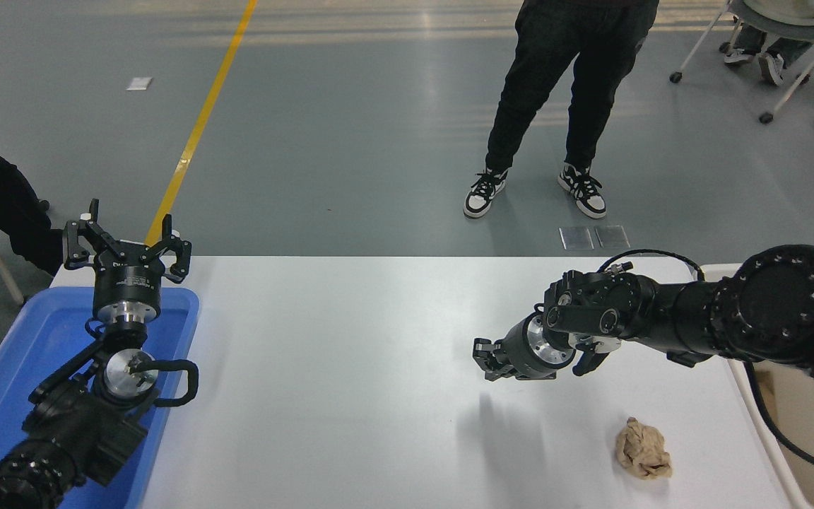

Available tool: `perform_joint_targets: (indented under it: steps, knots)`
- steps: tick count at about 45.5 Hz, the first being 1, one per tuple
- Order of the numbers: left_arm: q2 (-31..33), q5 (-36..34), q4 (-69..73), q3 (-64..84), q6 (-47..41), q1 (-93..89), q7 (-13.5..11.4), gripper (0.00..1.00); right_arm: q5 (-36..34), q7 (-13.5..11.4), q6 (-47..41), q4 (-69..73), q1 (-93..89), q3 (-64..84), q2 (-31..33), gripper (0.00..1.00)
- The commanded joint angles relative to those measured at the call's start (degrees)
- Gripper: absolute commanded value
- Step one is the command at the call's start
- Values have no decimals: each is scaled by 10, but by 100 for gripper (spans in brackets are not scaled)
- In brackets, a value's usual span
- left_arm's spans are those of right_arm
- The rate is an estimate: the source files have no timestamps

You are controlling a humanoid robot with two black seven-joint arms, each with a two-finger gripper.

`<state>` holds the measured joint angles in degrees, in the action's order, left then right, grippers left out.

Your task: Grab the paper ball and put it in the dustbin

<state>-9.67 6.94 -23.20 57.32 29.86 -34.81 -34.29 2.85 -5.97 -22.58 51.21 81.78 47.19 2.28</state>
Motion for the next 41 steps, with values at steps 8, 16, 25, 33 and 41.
perform_joint_targets:
  steps: [8,16,25,33,41]
  knots:
    - [0,0,0,0,-1,0,0,99,-4,-5,-62,195,279,55,151,100]
    - [0,0,0,0,0,0,0,99,0,-7,-89,290,405,120,198,100]
    - [0,1,0,0,-1,0,0,99,3,-6,-132,377,522,174,238,100]
    - [0,1,0,0,-1,0,-1,99,30,-6,-185,441,601,208,265,100]
    - [0,1,0,0,-1,0,-1,99,74,-5,-196,477,634,227,281,100]
